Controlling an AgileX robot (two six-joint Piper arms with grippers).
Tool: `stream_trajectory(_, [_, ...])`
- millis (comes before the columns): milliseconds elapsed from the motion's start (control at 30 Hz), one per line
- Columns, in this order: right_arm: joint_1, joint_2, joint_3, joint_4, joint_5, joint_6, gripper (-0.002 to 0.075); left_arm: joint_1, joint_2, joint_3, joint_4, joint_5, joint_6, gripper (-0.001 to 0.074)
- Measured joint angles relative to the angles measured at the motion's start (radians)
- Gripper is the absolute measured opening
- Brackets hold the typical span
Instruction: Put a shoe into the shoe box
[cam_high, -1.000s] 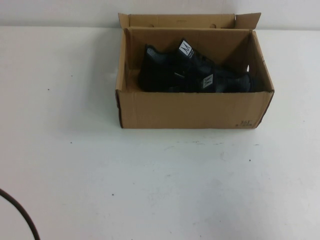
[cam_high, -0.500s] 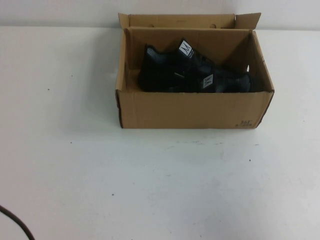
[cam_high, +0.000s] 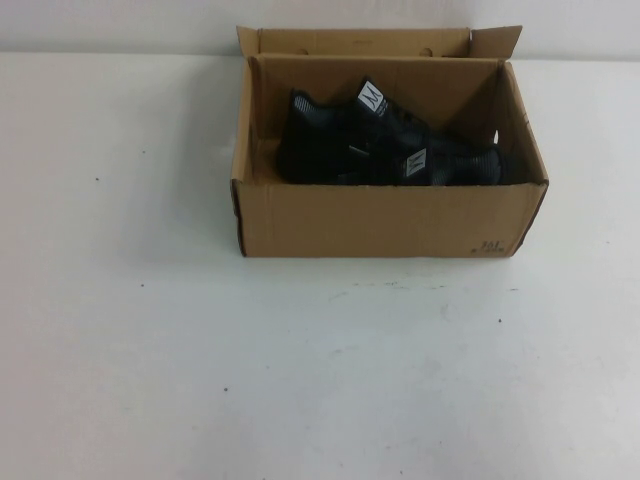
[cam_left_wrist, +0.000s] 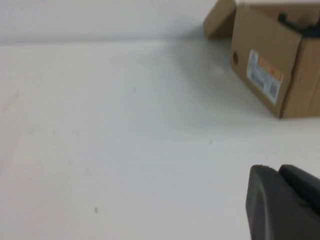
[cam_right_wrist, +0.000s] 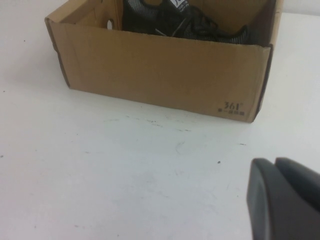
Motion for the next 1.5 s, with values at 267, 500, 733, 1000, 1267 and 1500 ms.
stream_trajectory(267, [0.000, 0.000, 0.000, 0.000, 0.004, 0.000, -0.0015, 0.000, -0.005, 0.032, 0.000, 0.160, -0.037, -0.0001])
stream_trajectory(500, [0.000, 0.000, 0.000, 0.000, 0.006, 0.000, -0.0015, 0.000, -0.005, 0.032, 0.000, 0.161, -0.043, -0.0001])
stream_trajectory(733, [0.000, 0.000, 0.000, 0.000, 0.006, 0.000, -0.0015, 0.000, -0.005, 0.032, 0.000, 0.162, -0.044, -0.0001])
stream_trajectory(1000, [0.000, 0.000, 0.000, 0.000, 0.006, 0.000, -0.0015, 0.000, -0.005, 0.032, 0.000, 0.162, -0.044, -0.0001])
stream_trajectory(1267, [0.000, 0.000, 0.000, 0.000, 0.006, 0.000, -0.0015, 0.000, -0.005, 0.032, 0.000, 0.162, -0.044, -0.0001])
stream_trajectory(1500, [-0.004, -0.022, 0.000, 0.002, 0.007, 0.000, -0.0015, 0.000, -0.005, 0.032, 0.000, 0.162, -0.046, -0.0001])
